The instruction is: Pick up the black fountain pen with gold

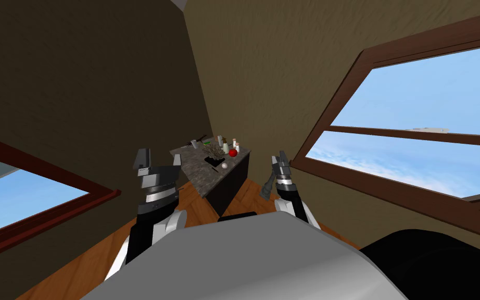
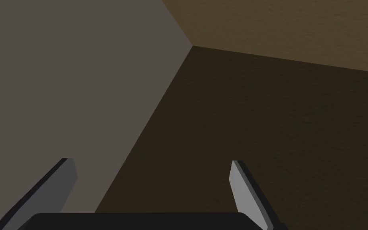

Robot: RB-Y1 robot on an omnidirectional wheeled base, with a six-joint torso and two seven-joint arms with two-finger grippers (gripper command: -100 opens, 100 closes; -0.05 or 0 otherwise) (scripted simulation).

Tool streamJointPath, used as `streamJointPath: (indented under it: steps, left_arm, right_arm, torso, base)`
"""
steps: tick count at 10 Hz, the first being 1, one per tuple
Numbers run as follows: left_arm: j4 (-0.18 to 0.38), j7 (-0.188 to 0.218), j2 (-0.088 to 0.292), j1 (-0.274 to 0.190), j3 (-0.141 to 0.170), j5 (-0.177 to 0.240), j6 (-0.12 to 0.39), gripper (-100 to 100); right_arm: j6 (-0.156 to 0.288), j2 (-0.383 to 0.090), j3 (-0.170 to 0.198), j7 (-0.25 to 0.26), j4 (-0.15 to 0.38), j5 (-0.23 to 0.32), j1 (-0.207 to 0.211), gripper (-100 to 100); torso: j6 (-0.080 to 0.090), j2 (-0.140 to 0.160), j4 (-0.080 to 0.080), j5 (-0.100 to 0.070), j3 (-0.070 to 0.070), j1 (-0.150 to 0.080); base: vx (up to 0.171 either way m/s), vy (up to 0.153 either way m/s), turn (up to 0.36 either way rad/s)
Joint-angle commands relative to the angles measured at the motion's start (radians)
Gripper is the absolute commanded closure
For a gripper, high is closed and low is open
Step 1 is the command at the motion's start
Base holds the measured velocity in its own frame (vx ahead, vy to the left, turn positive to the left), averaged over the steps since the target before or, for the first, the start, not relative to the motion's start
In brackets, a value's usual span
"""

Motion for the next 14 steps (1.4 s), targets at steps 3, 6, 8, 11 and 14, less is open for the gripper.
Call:
streamJointPath:
  steps: [3,6,8,11,14]
  left_arm:
    - [0.016,-0.010,0.087,-0.017,0.012,0.013,0.073,-100]
    - [0.032,-0.019,0.138,-0.035,0.026,0.025,0.148,-100]
    - [0.040,-0.025,0.162,-0.046,0.034,0.032,0.195,-100]
    - [0.059,-0.039,0.207,-0.071,0.053,0.048,0.280,-100]
    - [0.069,-0.047,0.228,-0.085,0.064,0.056,0.359,-100]
  right_arm:
    - [0.000,0.000,0.000,0.000,0.000,0.000,0.000,0]
    - [0.000,0.000,0.000,0.000,0.000,0.000,0.000,0]
    - [0.000,0.000,0.000,0.000,0.000,0.000,0.000,0]
    - [0.000,0.000,0.000,0.000,0.000,0.000,0.000,0]
    - [0.000,0.000,0.000,0.000,0.000,0.000,0.000,0]
  torso:
    - [0.000,0.000,0.000,0.000,0.000,0.000]
    - [0.000,0.001,0.000,0.000,0.000,0.000]
    - [0.000,0.001,0.000,0.000,0.000,0.001]
    - [0.000,0.001,0.000,0.000,0.000,0.000]
    - [0.000,0.001,0.000,0.000,0.000,0.001]
  base:
    - [-0.006,0.001,-0.022]
    - [-0.011,0.003,-0.020]
    - [-0.016,0.006,-0.028]
    - [-0.012,0.002,-0.021]
    - [-0.014,0.004,-0.019]
